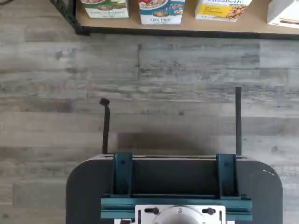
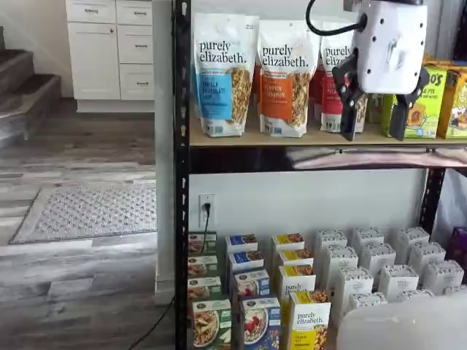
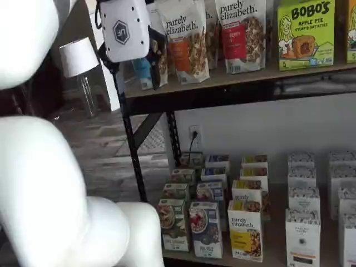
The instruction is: Pick up the blue and white box that is on the bottom shelf, the second box from the left
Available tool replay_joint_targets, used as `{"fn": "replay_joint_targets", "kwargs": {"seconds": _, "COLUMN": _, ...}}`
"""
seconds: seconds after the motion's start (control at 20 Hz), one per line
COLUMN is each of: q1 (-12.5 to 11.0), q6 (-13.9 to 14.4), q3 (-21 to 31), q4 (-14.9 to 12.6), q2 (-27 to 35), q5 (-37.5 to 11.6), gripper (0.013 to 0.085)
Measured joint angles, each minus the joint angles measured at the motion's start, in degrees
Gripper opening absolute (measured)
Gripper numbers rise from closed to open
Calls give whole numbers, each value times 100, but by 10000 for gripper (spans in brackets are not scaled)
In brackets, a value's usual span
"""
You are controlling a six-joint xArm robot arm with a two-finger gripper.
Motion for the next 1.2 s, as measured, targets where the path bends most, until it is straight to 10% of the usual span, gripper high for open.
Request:
{"fn": "replay_joint_targets", "kwargs": {"seconds": 0.65, "q1": 64, "q6": 17, "q3": 164, "q4": -113, "q2": 13, "q5": -159, "gripper": 850}}
{"fn": "replay_joint_targets", "kwargs": {"seconds": 1.2, "q1": 305, "q6": 231, "q3": 1099, "q4": -237, "q2": -16, "q5": -1286, "gripper": 850}}
